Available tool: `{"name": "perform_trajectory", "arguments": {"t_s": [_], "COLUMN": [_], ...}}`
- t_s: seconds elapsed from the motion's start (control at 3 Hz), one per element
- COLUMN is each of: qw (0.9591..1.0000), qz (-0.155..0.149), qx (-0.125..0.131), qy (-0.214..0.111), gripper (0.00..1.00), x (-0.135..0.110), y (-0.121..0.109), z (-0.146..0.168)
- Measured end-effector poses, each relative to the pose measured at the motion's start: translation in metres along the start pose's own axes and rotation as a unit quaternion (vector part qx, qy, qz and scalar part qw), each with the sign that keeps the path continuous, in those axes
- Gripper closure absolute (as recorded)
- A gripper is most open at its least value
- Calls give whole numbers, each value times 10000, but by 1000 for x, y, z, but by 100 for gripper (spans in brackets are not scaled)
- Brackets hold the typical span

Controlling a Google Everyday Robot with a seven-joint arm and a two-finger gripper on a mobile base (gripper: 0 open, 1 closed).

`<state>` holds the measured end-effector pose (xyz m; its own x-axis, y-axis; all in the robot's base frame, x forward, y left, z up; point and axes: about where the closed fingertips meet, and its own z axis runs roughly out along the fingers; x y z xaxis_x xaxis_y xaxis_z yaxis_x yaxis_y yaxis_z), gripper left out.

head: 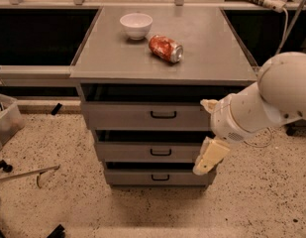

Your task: Open top drawer

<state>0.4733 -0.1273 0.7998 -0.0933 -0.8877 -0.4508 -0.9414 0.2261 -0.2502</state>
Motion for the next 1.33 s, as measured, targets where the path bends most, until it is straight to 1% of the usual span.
{"name": "perform_trajectory", "arguments": {"t_s": [0.33, 0.67, 1.0, 1.33], "qw": [9992, 9969, 9942, 9924], "qz": [-359, -766, -1035, -1169], "qx": [-68, 19, 238, 290], "qy": [-134, -171, 145, 252], "gripper": [0, 0, 0, 0], "x": [-21, -42, -44, -44], "y": [-6, -24, -51, -54], "z": [44, 80, 109, 110]}}
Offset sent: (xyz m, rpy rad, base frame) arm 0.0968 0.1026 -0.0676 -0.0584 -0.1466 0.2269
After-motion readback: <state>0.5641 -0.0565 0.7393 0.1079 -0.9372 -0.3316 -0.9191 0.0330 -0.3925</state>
